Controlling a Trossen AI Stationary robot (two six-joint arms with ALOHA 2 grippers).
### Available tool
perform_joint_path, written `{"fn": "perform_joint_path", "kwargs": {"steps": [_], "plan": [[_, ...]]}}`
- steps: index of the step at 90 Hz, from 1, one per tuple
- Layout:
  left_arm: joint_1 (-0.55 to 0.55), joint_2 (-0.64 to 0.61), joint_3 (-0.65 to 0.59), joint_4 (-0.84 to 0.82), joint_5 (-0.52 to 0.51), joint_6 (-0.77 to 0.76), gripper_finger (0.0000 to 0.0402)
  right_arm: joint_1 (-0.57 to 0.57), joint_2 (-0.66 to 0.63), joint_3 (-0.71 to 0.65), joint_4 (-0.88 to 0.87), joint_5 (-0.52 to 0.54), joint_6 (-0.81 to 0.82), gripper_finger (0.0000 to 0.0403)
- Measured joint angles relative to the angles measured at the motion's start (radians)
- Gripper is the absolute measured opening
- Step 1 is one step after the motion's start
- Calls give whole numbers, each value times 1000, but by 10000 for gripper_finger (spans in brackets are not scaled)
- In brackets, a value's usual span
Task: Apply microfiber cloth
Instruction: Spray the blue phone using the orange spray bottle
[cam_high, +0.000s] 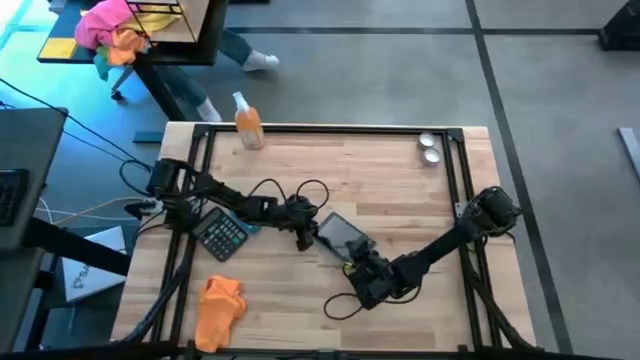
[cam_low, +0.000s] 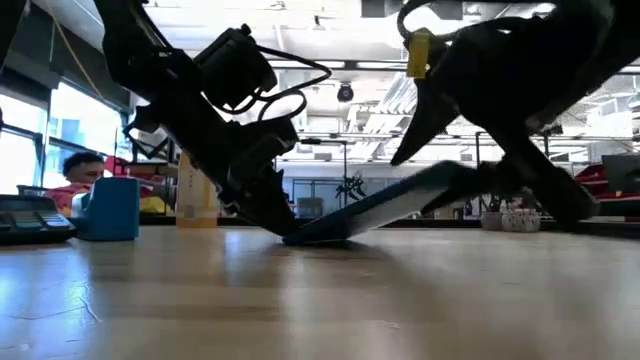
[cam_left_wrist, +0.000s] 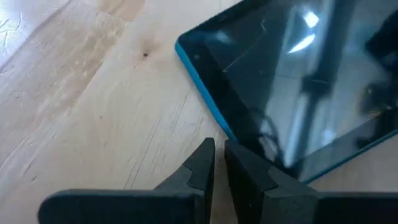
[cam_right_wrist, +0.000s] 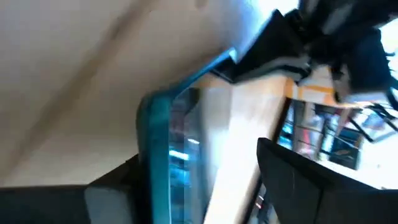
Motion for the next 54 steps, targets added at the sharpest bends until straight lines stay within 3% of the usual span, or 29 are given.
{"fn": "perform_joint_path", "kwargs": {"steps": [14,37,49,54], "plan": [[-10,-61,-5,-40,19,29,26,1,0,34,-83,79,37,153],[-44,-118,-5,-65,-42,71,26,6,-1,50,-134,77,107,61],[-77,-226,-2,-91,-45,111,26,7,-1,50,-158,73,100,14],[-96,-292,-4,-116,10,147,26,5,-5,50,-173,74,78,7]]}}
